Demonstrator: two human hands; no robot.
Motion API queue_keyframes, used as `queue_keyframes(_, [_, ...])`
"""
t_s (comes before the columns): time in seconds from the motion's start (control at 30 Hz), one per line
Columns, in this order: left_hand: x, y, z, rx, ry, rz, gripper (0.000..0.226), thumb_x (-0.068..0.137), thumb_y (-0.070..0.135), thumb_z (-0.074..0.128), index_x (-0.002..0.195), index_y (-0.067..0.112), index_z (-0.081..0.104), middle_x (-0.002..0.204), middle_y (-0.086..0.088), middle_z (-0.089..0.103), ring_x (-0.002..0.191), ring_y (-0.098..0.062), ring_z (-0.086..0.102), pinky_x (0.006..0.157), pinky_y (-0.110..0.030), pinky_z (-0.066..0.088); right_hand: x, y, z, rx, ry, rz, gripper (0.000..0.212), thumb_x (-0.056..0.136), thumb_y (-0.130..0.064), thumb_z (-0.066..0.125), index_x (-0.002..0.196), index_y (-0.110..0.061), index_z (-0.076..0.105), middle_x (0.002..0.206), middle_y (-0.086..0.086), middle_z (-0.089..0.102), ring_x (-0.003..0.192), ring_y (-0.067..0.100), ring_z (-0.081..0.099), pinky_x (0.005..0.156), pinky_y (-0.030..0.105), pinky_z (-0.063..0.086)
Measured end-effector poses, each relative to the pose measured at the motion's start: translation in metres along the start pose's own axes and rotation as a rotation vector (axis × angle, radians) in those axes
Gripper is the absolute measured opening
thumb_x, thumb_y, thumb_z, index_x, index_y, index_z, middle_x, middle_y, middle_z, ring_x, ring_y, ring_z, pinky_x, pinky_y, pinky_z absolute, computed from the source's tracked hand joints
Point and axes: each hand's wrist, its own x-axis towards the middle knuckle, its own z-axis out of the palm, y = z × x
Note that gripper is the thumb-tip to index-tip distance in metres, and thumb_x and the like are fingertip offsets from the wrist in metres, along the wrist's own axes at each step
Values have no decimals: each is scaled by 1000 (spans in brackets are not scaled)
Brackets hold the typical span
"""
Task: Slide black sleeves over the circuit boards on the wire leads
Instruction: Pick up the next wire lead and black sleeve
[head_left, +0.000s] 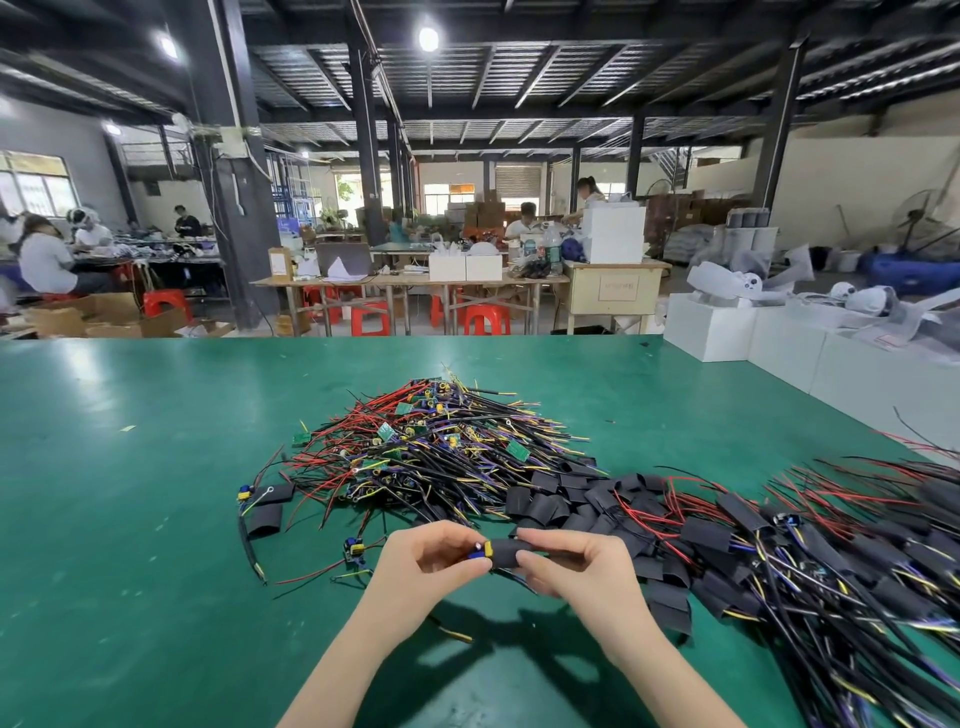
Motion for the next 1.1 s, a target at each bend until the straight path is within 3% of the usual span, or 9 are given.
queue_keyframes(0.23, [-2,3,4,46,35,-7,14,76,5,80,81,18,77,79,1,76,71,-7,70,69,-14,51,0,1,4,65,53,-59,17,86,3,64,88,-9,75,70,14,73,60,15,67,63,27,59])
queue_keyframes(0.47, [-3,1,8,35,153,-20,25,71,6,84,93,16,76,80,0,76,77,-12,73,74,-16,54,0,4,8,125,50,-6,20,88,7,60,95,-7,74,82,9,75,74,21,73,59,23,57])
queue_keyframes(0.7, [0,7,-2,-71,-49,-49,24,74,-4,79,91,12,76,92,-4,77,87,-13,72,78,-15,51,3,0,1,119,51,-26,20,87,7,60,96,-5,74,82,11,75,73,23,73,55,23,56])
queue_keyframes(0.8, [-1,6,0,-58,24,-47,21,73,-2,80,88,11,76,86,-7,76,77,-16,70,75,-22,55,2,0,0,125,39,-18,20,88,6,60,95,-7,74,84,11,75,75,24,73,55,23,56])
queue_keyframes(0.9, [-1,3,3,-74,122,-65,15,71,0,82,80,9,75,75,-8,74,64,-16,68,64,-20,53,3,1,1,115,43,-24,20,87,6,61,96,-7,74,84,9,75,76,22,73,55,22,56])
queue_keyframes(1.1, [0,-3,6,-28,147,-44,15,69,0,84,74,12,77,75,-6,75,67,-15,69,66,-20,54,3,6,3,60,74,-59,21,86,6,63,91,-9,76,78,8,75,75,23,73,61,22,57])
